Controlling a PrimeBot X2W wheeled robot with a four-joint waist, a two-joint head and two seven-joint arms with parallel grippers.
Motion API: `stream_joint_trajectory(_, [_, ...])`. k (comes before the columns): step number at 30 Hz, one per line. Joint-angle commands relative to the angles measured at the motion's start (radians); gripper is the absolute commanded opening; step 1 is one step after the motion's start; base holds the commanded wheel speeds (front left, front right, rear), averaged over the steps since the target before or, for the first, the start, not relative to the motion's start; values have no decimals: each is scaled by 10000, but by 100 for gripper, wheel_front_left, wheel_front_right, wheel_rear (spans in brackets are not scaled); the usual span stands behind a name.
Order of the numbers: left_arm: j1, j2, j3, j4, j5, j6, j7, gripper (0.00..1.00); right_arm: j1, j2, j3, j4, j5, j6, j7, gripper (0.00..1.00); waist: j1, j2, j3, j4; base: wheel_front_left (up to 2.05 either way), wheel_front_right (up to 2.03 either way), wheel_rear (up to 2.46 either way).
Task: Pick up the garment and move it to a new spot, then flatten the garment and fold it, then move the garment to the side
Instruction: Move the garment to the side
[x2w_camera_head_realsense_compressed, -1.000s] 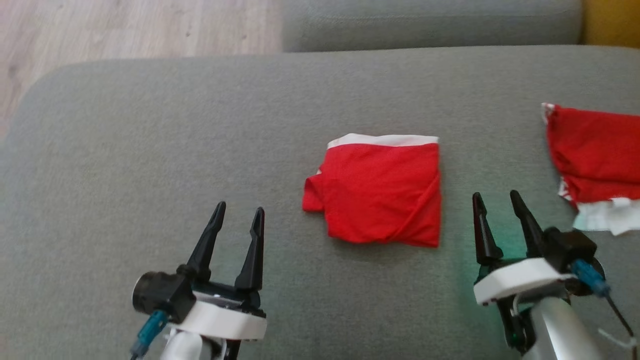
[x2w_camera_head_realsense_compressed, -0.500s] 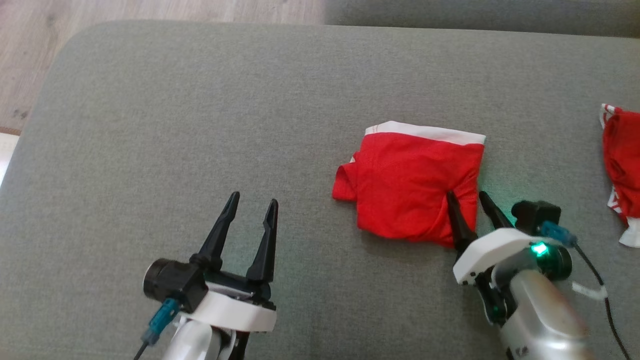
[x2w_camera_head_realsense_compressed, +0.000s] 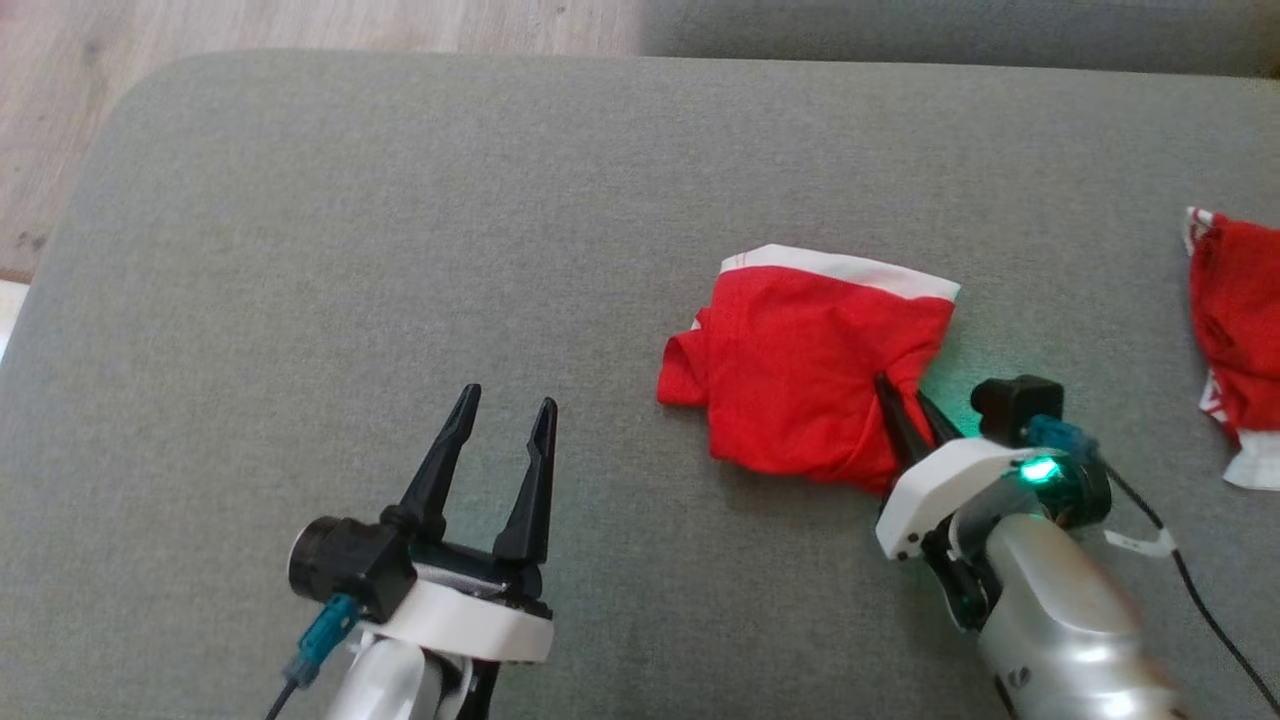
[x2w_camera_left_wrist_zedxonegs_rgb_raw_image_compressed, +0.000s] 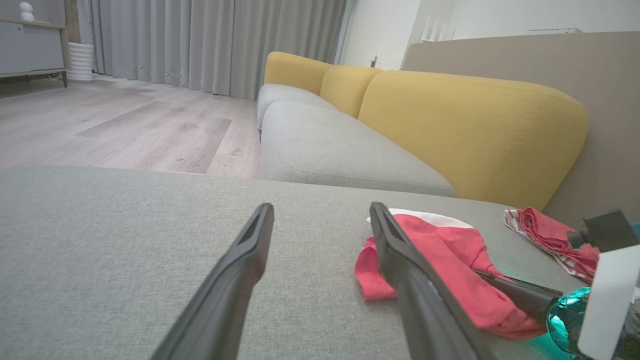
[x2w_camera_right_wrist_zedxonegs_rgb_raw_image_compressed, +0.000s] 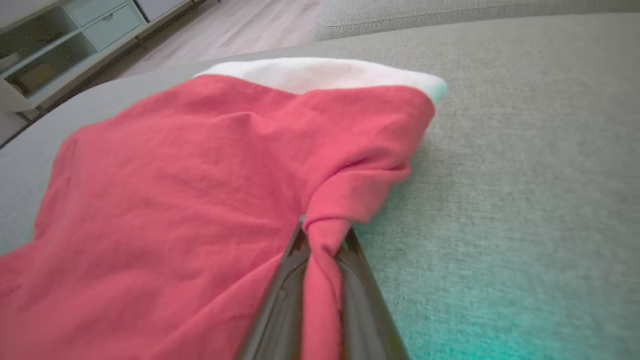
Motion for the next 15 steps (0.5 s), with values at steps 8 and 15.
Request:
stream_joint_trajectory(8, [-194,18,423,-360,62,-40,-51,100,-513,-451,755,18,-1556,71,-534,0,-1,0,-487,-617,0,0,0])
stream_joint_trajectory(15, [-21,18,507,-409,59,-42,-51,100,-985,-2042,1935,-762,-2064,71,-314,0,-1,0,-640,-1067,0,0,0])
